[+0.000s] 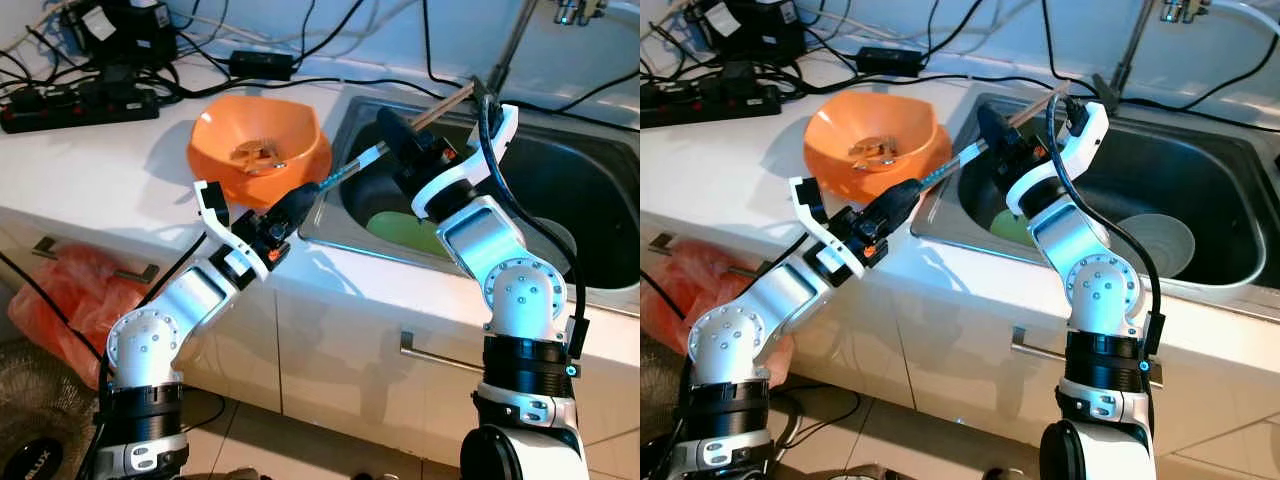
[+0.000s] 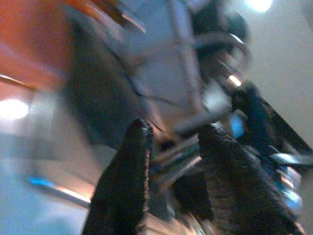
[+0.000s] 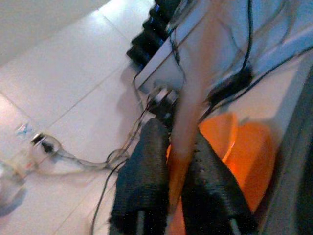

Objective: Kitchen organization

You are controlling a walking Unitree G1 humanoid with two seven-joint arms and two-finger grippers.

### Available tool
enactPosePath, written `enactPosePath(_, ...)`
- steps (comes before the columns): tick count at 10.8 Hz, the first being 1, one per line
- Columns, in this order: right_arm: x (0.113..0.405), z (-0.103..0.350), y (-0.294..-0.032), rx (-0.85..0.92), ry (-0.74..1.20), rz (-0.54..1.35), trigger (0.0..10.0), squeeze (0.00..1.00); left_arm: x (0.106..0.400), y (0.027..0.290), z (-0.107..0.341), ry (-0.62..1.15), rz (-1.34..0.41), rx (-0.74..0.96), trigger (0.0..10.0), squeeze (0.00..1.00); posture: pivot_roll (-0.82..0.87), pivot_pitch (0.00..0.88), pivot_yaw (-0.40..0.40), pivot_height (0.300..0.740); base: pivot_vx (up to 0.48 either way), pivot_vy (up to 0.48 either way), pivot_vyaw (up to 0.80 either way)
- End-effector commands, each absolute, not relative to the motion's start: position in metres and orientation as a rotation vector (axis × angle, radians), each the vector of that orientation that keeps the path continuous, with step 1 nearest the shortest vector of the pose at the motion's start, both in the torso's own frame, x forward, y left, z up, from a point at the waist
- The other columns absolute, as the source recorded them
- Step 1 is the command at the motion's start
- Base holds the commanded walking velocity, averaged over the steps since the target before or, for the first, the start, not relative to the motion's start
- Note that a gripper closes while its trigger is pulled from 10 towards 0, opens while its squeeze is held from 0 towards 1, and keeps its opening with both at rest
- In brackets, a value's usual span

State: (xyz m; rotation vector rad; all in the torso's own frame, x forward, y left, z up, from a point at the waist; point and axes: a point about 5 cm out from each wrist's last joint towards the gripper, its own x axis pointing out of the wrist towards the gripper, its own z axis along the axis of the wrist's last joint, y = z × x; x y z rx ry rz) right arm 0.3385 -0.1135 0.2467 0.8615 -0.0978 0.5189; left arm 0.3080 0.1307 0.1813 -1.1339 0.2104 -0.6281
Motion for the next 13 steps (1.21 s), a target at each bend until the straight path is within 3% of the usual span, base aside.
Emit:
enactPosePath(1,0.344,0.245,-0.133,0.849,-0.122,0.402,0.0,0.00,0.313,0.143,0.185,0.169,-0.536,-1.107,10.0,1.00,0.13,0.052,-0.033,0.740,0.000,0.000,0.00)
enactPosePath(5,0.354,0.240,-0.161,0.851,-0.170,0.180,0.0,0.00,0.313,0.137,0.188,0.183,-0.511,-0.861,10.0,1.00,0.13,0.055,-0.034,0.740,0.000,0.000,0.00)
enactPosePath(8,0.361,0.228,-0.189,0.613,-0.174,-0.031,0.0,0.00,0.309,0.123,0.194,0.146,-0.578,-0.468,10.0,1.00,0.13,0.059,-0.031,0.740,0.000,0.000,0.00)
enactPosePath(10,0.375,0.207,-0.203,0.431,-0.123,-0.109,5.8,0.00,0.305,0.110,0.195,0.124,-0.645,-0.272,10.0,1.00,0.13,0.062,-0.022,0.740,0.000,0.000,0.00)
enactPosePath(11,0.380,0.204,-0.202,0.411,-0.107,-0.106,9.8,0.00,0.306,0.108,0.193,0.130,-0.650,-0.224,10.0,1.00,0.13,0.063,-0.019,0.740,0.000,0.000,0.00)
enactPosePath(13,0.390,0.187,-0.191,0.320,-0.016,-0.057,10.0,0.00,0.305,0.104,0.193,0.118,-0.680,-0.157,10.0,1.00,0.14,0.064,-0.021,0.740,0.000,0.000,0.00)
